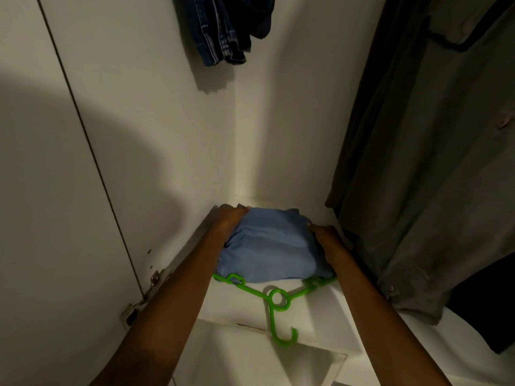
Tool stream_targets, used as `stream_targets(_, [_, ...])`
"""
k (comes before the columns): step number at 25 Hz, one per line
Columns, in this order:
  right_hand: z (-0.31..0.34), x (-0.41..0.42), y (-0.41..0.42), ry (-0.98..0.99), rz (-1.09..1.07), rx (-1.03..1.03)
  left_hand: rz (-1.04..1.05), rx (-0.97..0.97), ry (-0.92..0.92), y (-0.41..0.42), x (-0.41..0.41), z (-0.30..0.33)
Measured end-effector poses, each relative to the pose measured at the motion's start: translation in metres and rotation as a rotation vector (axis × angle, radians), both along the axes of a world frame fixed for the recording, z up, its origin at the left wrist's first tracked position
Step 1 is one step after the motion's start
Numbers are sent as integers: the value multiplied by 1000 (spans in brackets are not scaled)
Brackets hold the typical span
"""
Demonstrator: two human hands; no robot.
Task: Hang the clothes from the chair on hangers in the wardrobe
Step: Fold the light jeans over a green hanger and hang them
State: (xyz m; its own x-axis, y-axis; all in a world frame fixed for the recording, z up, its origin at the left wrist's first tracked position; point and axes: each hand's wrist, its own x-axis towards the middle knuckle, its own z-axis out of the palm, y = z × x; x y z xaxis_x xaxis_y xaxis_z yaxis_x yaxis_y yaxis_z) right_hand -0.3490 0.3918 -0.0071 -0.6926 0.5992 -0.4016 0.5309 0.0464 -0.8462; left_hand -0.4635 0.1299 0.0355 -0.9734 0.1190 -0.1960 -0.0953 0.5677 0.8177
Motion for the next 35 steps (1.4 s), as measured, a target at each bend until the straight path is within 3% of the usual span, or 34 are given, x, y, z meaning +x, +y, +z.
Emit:
stream_targets(2, [0, -16, 0, 85, 28, 95, 26, 8, 35, 9, -17, 3])
stream_targets(4, [-4, -15, -4, 316, -28, 215, 40, 144, 157, 9, -30, -2])
stream_targets(6, [-13, -13, -5, 409, -70, 240, 100, 214, 206, 3, -35, -15])
stream_targets(12, [-30, -8, -12, 198, -11, 373, 148, 44, 99, -2, -39, -68])
stream_targets(16, [-28, -2, -4, 142, 35, 312, 144, 210, 72, -7, -12, -47])
stream_targets(19, [-18, -6, -2, 230, 76, 290, 60, 340, -12, -9, -11, -37])
stream_targets(22, [5, -9, -5, 461, 103, 275, -8, 231, 224, -7, -17, -20])
stream_targets(25, [19, -25, -2, 637, 13, 140, 17, 256, 497, -2, -31, -11])
stream_targets(27, [9, -37, 2, 546, -9, 211, 35, 168, 486, 0, -34, -22])
stream_targets(30, [-34, -34, 11, 178, 20, 522, 42, -15, 360, 7, -34, -54])
stream_targets(32, [-46, -28, 16, 193, 59, 606, 57, -76, 335, 5, -31, -54])
stream_targets(35, [-40, -14, 25, 334, 37, 485, 86, -189, 359, -6, -11, -36])
